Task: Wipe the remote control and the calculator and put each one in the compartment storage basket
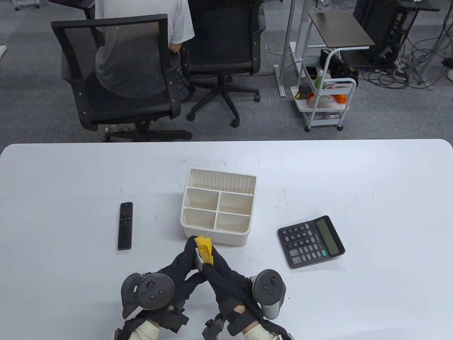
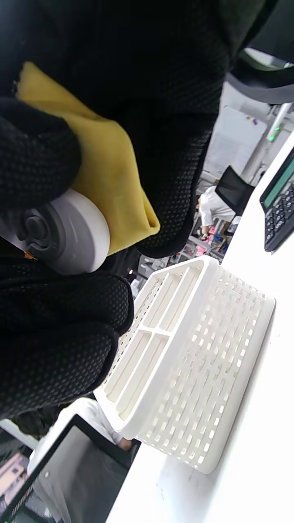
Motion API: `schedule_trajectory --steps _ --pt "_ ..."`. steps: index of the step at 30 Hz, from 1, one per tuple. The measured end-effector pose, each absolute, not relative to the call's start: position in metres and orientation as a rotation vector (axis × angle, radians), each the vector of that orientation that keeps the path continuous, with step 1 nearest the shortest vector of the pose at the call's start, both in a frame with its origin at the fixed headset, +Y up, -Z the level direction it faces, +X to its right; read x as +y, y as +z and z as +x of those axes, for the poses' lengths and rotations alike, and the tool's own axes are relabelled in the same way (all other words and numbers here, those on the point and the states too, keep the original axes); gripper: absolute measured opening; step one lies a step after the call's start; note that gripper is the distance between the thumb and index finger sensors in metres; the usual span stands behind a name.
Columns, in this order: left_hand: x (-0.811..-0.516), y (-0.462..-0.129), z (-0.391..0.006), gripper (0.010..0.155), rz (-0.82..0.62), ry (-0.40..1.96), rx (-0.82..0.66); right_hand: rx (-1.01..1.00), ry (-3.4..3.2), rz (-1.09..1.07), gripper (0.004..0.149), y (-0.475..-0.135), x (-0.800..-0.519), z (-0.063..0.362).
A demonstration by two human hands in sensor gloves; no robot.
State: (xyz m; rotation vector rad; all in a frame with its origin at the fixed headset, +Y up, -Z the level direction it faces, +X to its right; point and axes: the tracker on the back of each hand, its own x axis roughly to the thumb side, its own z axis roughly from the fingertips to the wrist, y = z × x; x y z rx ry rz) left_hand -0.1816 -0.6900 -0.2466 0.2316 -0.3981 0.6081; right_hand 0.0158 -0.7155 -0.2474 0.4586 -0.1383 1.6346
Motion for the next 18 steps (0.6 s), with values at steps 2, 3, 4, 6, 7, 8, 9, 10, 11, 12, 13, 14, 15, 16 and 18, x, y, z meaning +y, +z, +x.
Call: schedule_trajectory --steps 2,3,4,6,7,8,9,10,11,12,13,14,15,16,18 --pt "-0.691 -0.248 -0.185 0.08 0.25 0.614 -0.358 -0.158 1.668 0.472 0.058 -0.245 -0.714 0.014" --pt "-0.691 -0.248 -0.187 0.08 0.256 0.606 -0.339 -0.163 1.677 0.487 0.057 -0.244 -0.712 0.013" --pt "-0.691 -0.249 -0.19 0.081 0.259 0.6 -0.32 -0.166 1.683 0.502 0.057 -0.242 -0.71 0.012" --pt "-0.691 -0.249 -0.192 0.08 0.259 0.613 -0.307 -0.174 1.683 0.524 0.056 -0.24 -0.706 0.01" --pt "-0.69 -0.248 -0.192 0.079 0.271 0.611 -0.315 -0.178 1.678 0.528 0.056 -0.239 -0.705 0.01" --pt "-0.688 -0.246 -0.191 0.078 0.292 0.596 -0.319 -0.181 1.67 0.533 0.056 -0.239 -0.705 0.01" --pt "-0.686 -0.246 -0.19 0.078 0.306 0.581 -0.322 -0.182 1.667 0.531 0.056 -0.239 -0.705 0.01" --pt "-0.685 -0.244 -0.188 0.078 0.321 0.567 -0.328 -0.181 1.661 0.523 0.057 -0.24 -0.705 0.011" --pt "-0.684 -0.244 -0.187 0.078 0.328 0.565 -0.333 -0.172 1.658 0.514 0.057 -0.241 -0.707 0.012" --pt "-0.683 -0.243 -0.186 0.078 0.331 0.567 -0.335 -0.165 1.658 0.508 0.057 -0.242 -0.709 0.012" --pt "-0.683 -0.243 -0.186 0.078 0.336 0.571 -0.33 -0.162 1.659 0.5 0.058 -0.243 -0.71 0.013" --pt "-0.683 -0.243 -0.186 0.078 0.34 0.571 -0.322 -0.158 1.661 0.49 0.058 -0.244 -0.712 0.013" --pt "-0.683 -0.244 -0.187 0.078 0.343 0.573 -0.302 -0.151 1.669 0.481 0.058 -0.244 -0.713 0.013" --pt "-0.683 -0.244 -0.189 0.078 0.345 0.574 -0.288 -0.144 1.682 0.477 0.059 -0.244 -0.713 0.013" --pt "-0.684 -0.247 -0.194 0.078 0.333 0.576 -0.242 -0.147 1.714 0.497 0.059 -0.242 -0.712 0.01"
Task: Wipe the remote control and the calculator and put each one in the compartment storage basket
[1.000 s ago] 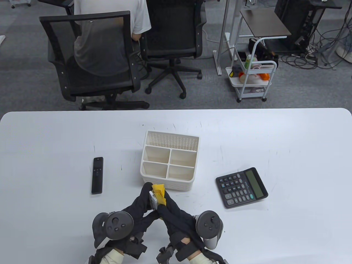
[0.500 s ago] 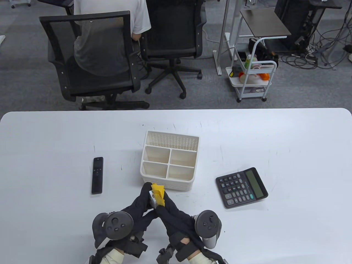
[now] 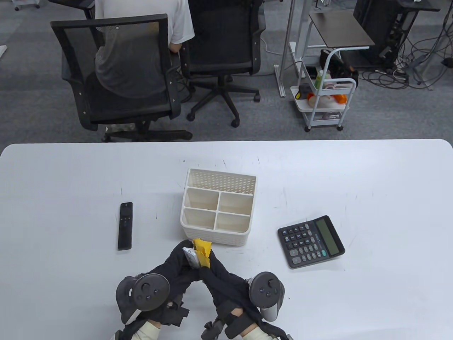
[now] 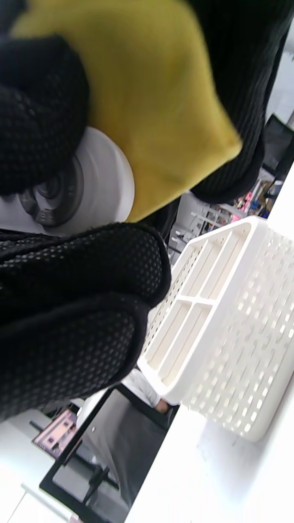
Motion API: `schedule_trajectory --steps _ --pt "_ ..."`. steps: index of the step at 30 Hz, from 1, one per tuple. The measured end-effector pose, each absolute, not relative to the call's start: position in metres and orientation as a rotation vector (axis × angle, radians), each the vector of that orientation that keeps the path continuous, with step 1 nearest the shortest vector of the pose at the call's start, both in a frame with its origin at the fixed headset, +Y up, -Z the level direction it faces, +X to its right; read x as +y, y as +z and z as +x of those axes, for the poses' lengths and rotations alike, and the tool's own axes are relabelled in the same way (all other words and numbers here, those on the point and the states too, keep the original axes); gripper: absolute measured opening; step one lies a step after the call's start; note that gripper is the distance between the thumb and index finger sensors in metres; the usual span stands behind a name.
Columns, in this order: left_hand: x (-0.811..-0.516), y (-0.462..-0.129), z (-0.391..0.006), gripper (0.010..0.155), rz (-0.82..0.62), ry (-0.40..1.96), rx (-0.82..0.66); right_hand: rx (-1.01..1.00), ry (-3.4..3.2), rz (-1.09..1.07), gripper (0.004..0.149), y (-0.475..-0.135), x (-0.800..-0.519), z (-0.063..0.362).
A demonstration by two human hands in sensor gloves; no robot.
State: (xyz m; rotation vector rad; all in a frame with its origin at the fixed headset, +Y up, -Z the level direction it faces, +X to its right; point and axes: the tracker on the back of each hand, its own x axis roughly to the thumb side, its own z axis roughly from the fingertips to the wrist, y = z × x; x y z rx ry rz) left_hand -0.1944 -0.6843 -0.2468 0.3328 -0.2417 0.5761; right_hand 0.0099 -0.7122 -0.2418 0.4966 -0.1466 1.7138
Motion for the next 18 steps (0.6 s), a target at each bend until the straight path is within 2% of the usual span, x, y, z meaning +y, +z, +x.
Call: schedule_trajectory --steps 4,11,18 --pt "-0.686 -0.248 -0.199 0.076 0.326 0.576 -0.221 -0.181 1.721 0.539 0.057 -0.238 -0.706 0.006" --pt "-0.68 -0.242 -0.187 0.069 0.353 0.523 -0.311 -0.152 1.672 0.487 0.058 -0.244 -0.714 0.01" --pt "-0.681 -0.245 -0.196 0.067 0.352 0.523 -0.217 -0.169 1.729 0.504 0.058 -0.239 -0.71 0.007"
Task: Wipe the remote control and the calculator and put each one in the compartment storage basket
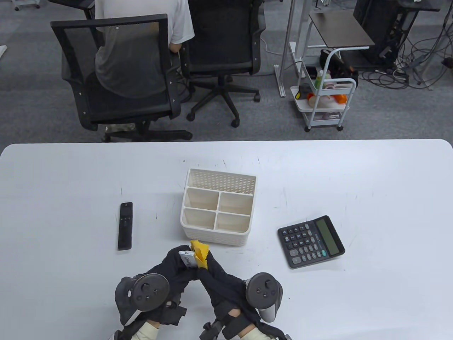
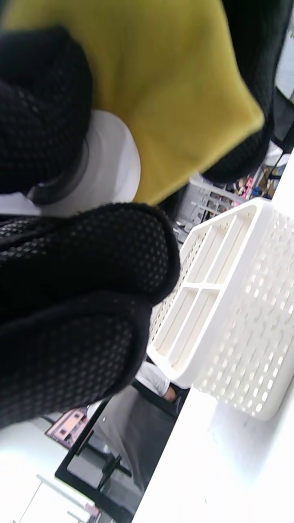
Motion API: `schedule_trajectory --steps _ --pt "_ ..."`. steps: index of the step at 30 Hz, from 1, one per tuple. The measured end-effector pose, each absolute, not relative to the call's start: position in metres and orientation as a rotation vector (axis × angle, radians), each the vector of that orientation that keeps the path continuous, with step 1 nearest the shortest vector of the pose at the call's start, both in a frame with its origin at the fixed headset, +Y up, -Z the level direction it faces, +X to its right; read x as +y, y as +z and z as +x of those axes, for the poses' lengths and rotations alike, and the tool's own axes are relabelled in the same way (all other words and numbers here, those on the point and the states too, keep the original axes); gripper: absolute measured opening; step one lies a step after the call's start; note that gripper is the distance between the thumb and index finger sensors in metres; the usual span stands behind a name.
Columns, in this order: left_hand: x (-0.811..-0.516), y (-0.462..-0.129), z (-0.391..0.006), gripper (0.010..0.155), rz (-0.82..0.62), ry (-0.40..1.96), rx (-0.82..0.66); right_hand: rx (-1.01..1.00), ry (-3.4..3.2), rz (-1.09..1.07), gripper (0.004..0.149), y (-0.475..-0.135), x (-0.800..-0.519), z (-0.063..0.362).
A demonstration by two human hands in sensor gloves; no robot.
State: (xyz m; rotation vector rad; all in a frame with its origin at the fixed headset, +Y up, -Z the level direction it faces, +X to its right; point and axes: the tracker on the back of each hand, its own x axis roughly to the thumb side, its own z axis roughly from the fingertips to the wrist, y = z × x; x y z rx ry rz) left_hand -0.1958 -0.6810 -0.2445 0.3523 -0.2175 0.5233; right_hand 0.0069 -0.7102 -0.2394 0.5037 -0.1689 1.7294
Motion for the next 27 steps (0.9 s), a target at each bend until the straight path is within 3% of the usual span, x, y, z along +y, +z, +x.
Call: schedule_trajectory --steps 9,17,25,27 --pt "-0.68 -0.241 -0.187 0.059 0.348 0.508 -0.314 -0.174 1.698 0.489 0.057 -0.244 -0.713 0.01" --pt "-0.683 -0.246 -0.2 0.056 0.326 0.482 -0.189 -0.197 1.748 0.549 0.057 -0.236 -0.705 0.003" --pt "-0.684 -0.244 -0.189 0.053 0.289 0.468 -0.265 -0.208 1.71 0.51 0.058 -0.24 -0.709 0.008" --pt "-0.683 -0.245 -0.19 0.053 0.28 0.495 -0.219 -0.19 1.716 0.5 0.058 -0.241 -0.71 0.008"
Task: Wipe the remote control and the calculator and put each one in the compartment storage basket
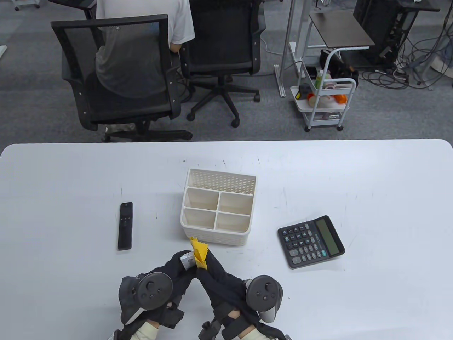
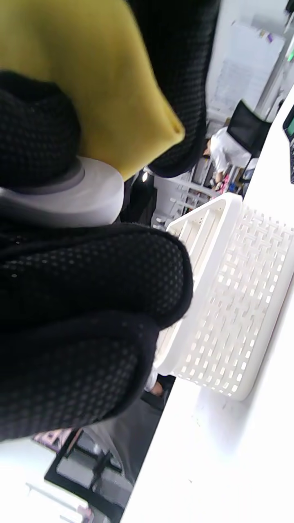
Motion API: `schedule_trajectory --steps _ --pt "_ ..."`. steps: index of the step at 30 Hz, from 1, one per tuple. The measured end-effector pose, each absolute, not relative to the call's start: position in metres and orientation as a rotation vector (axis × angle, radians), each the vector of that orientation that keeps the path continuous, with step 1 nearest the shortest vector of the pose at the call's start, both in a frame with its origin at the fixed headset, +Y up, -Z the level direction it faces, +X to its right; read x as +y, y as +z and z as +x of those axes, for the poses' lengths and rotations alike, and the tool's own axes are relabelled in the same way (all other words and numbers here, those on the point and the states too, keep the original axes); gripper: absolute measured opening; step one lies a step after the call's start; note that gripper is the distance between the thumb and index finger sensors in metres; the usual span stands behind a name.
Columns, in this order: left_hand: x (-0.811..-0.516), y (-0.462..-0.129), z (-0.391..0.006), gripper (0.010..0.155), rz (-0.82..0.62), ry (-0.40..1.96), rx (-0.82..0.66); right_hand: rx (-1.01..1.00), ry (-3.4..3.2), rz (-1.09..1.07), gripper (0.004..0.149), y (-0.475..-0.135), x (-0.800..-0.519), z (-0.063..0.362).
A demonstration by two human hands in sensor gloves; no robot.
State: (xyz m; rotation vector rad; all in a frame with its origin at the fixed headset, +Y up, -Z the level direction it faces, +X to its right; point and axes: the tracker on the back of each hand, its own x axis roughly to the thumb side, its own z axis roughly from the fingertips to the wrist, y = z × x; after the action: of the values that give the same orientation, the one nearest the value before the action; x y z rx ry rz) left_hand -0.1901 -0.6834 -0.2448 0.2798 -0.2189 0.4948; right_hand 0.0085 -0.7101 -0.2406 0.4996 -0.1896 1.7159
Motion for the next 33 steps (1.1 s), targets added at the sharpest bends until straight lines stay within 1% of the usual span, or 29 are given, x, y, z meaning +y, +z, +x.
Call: schedule_trajectory --steps 3,5,8,10,11,12,13,16,18,20,23,25,29,33 --pt "-0.683 -0.246 -0.194 0.055 0.231 0.507 -0.189 -0.192 1.747 0.52 0.058 -0.239 -0.71 0.005" --pt "-0.684 -0.246 -0.195 0.056 0.246 0.525 -0.207 -0.195 1.755 0.522 0.058 -0.238 -0.71 0.003" --pt "-0.684 -0.245 -0.191 0.057 0.252 0.534 -0.29 -0.221 1.754 0.486 0.059 -0.24 -0.71 0.007" --pt "-0.684 -0.244 -0.185 0.06 0.244 0.566 -0.351 -0.227 1.734 0.455 0.059 -0.243 -0.71 0.012" --pt "-0.684 -0.244 -0.182 0.063 0.231 0.581 -0.407 -0.215 1.716 0.442 0.059 -0.244 -0.712 0.014" --pt "-0.684 -0.244 -0.179 0.067 0.216 0.589 -0.44 -0.204 1.704 0.433 0.058 -0.245 -0.713 0.014" --pt "-0.685 -0.243 -0.176 0.067 0.212 0.589 -0.449 -0.191 1.696 0.428 0.058 -0.246 -0.714 0.015" --pt "-0.684 -0.242 -0.178 0.07 0.278 0.554 -0.41 -0.179 1.701 0.44 0.058 -0.247 -0.714 0.014" --pt "-0.684 -0.242 -0.18 0.076 0.297 0.574 -0.4 -0.174 1.708 0.456 0.057 -0.245 -0.714 0.011" --pt "-0.684 -0.241 -0.181 0.08 0.293 0.566 -0.399 -0.191 1.721 0.46 0.057 -0.243 -0.712 0.009" --pt "-0.685 -0.244 -0.181 0.081 0.255 0.563 -0.396 -0.205 1.725 0.472 0.056 -0.242 -0.71 0.01" --pt "-0.687 -0.245 -0.182 0.084 0.249 0.563 -0.392 -0.22 1.702 0.484 0.055 -0.24 -0.707 0.01" --pt "-0.684 -0.243 -0.181 0.083 0.237 0.555 -0.452 -0.228 1.679 0.511 0.055 -0.24 -0.707 0.009" --pt "-0.682 -0.241 -0.181 0.083 0.253 0.539 -0.489 -0.236 1.699 0.486 0.055 -0.242 -0.707 0.012"
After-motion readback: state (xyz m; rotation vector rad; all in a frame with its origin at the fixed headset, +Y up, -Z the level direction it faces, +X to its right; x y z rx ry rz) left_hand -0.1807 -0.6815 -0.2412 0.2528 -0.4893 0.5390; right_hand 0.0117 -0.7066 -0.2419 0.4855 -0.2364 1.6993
